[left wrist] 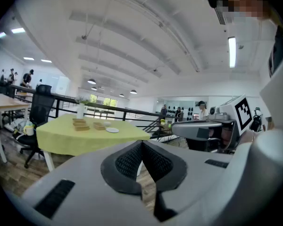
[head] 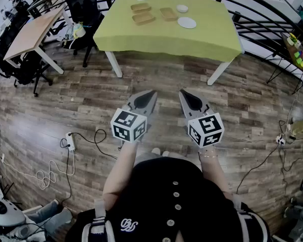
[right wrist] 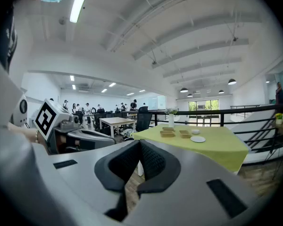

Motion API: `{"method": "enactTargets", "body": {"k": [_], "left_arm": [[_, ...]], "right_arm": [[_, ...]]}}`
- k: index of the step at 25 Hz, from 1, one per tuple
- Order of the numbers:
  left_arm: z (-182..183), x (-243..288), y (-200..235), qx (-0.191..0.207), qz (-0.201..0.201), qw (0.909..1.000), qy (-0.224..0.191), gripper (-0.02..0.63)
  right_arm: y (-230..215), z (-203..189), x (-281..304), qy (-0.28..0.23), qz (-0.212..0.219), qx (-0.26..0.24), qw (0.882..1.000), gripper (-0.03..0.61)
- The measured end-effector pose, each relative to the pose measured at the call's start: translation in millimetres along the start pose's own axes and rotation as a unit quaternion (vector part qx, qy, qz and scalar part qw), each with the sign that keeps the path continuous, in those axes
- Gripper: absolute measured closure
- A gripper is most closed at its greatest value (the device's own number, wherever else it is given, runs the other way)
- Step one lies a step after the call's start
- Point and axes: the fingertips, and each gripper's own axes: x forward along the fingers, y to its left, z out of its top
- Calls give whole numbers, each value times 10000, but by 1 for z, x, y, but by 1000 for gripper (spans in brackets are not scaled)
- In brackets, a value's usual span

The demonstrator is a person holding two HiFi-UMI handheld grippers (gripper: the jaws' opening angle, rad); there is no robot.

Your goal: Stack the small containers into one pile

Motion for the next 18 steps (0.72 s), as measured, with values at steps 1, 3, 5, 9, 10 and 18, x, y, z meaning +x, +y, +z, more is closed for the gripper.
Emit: {"method": "enactTargets", "body": {"k": [1, 3, 5, 9, 10, 18], "left_arm": [[0, 2, -3, -18, -28, 10000, -16, 604], [-1, 4, -9, 16, -29, 10000, -13, 604], [-4, 5, -11, 133, 11, 9999, 67, 604], [-12, 4, -11, 133, 24, 9997, 215, 604], [-13, 4, -12, 150, 42, 9996, 236, 604], [-9, 14, -25, 374, -97, 9992, 68, 544]], "right_arm": [[2, -1, 0, 13, 53, 19, 10000, 568], [5, -4, -1, 52, 125, 11, 9999, 568], [8, -7, -1, 109, 161, -29, 9998, 568], [14, -12, -1, 194, 195, -46, 9996, 568], [15, -13, -1, 207, 205, -42, 9996, 568], [4, -7, -9, -262, 399, 317, 9984, 554]]}}
